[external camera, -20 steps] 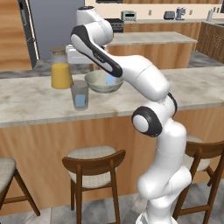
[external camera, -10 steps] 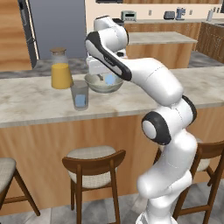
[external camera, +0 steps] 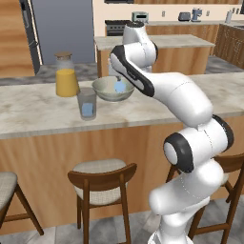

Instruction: There are two ice cubes in the ice bowl. Place both ice cubes in the glass cup.

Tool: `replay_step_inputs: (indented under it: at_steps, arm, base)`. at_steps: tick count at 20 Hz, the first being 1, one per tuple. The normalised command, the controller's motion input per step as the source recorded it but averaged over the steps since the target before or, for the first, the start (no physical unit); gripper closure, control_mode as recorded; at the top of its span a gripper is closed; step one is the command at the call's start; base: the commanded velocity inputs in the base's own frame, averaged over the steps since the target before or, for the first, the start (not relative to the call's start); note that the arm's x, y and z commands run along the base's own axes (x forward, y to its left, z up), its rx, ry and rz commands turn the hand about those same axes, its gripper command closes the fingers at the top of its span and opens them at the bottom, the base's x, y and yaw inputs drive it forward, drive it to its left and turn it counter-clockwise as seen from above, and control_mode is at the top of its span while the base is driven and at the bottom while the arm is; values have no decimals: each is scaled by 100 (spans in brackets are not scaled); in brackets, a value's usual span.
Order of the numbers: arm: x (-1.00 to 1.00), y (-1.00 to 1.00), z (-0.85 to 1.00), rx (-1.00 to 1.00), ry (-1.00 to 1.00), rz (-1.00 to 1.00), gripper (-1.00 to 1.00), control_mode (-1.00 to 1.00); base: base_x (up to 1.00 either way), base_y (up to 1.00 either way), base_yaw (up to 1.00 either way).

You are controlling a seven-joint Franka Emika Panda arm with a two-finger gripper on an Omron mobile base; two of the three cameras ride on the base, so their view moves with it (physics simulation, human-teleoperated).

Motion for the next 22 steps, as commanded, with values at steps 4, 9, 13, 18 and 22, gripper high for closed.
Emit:
replay_step_inputs:
  at_steps: [4, 9, 13, 18, 22]
  arm:
    - [64, 0, 0, 0, -4, -5, -100, -100]
    - [60, 0, 0, 0, 11, 0, -100, -100]
    - [35, 0, 0, 0, 8, 0, -100, -100]
    - [22, 0, -7, 0, 4, 1, -100, -100]
    - [1, 0, -46, 0, 0, 10, -100, -100]
  base:
    - [0, 0, 0]
    - [0, 0, 0]
    - [0, 0, 0]
    - [0, 0, 0]
    - [0, 0, 0]
